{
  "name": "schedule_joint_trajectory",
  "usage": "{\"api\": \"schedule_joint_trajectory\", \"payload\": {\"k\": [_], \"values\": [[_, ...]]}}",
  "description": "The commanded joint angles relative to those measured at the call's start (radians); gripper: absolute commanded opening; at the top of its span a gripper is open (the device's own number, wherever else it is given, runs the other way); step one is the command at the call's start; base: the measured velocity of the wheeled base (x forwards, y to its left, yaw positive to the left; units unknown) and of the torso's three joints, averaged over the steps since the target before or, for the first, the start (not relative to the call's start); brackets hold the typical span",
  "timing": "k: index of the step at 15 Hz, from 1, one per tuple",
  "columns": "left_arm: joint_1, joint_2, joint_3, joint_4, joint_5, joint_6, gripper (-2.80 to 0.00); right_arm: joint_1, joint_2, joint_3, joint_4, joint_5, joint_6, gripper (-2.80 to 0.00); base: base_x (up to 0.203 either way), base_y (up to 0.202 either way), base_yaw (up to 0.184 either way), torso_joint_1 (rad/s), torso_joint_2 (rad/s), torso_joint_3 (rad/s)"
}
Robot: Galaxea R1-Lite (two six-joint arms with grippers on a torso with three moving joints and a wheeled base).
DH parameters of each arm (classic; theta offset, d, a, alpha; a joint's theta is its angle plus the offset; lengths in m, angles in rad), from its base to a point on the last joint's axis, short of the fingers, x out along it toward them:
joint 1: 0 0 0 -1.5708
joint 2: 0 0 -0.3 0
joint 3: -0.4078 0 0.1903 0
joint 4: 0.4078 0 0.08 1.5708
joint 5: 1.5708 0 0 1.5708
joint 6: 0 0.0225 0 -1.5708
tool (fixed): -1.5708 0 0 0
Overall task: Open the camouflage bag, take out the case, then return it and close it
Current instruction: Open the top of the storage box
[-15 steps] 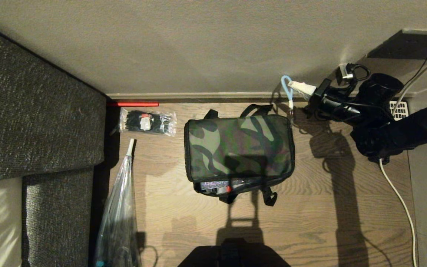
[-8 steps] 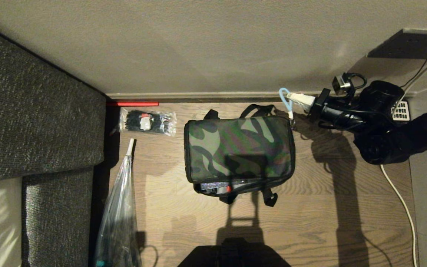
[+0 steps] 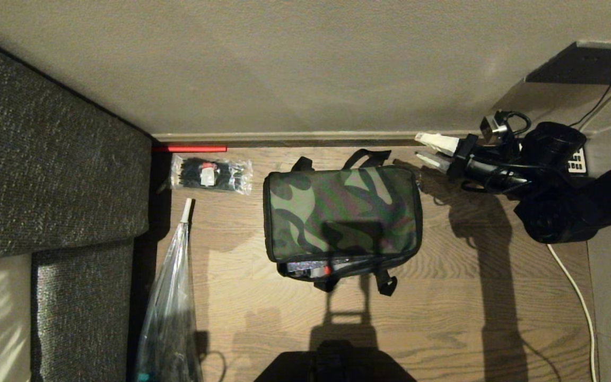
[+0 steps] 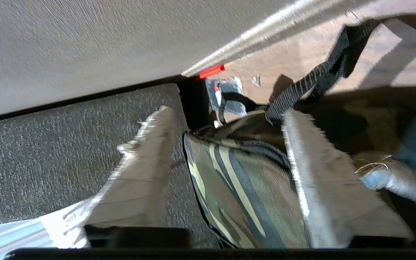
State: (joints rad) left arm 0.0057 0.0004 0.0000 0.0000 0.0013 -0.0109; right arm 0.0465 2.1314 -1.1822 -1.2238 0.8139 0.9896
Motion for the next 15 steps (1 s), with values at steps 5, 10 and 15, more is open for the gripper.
{"api": "schedule_joint_trajectory", "payload": {"k": [5, 10, 15], "values": [[0.0, -0.002, 0.002, 0.0, 0.0, 0.0, -2.8, -0.065, -0.077, 0.163, 0.067, 0.074, -0.084, 0.0, 0.0, 0.0, 0.0, 0.0, 0.0, 0.0], [0.0, -0.002, 0.002, 0.0, 0.0, 0.0, -2.8, -0.08, -0.179, 0.205, 0.413, 0.067, -0.113, 0.0, 0.0, 0.0, 0.0, 0.0, 0.0, 0.0], [0.0, -0.002, 0.002, 0.0, 0.0, 0.0, -2.8, -0.074, -0.285, 0.201, 0.979, -0.078, -0.389, 0.0, 0.0, 0.0, 0.0, 0.0, 0.0, 0.0]]}}
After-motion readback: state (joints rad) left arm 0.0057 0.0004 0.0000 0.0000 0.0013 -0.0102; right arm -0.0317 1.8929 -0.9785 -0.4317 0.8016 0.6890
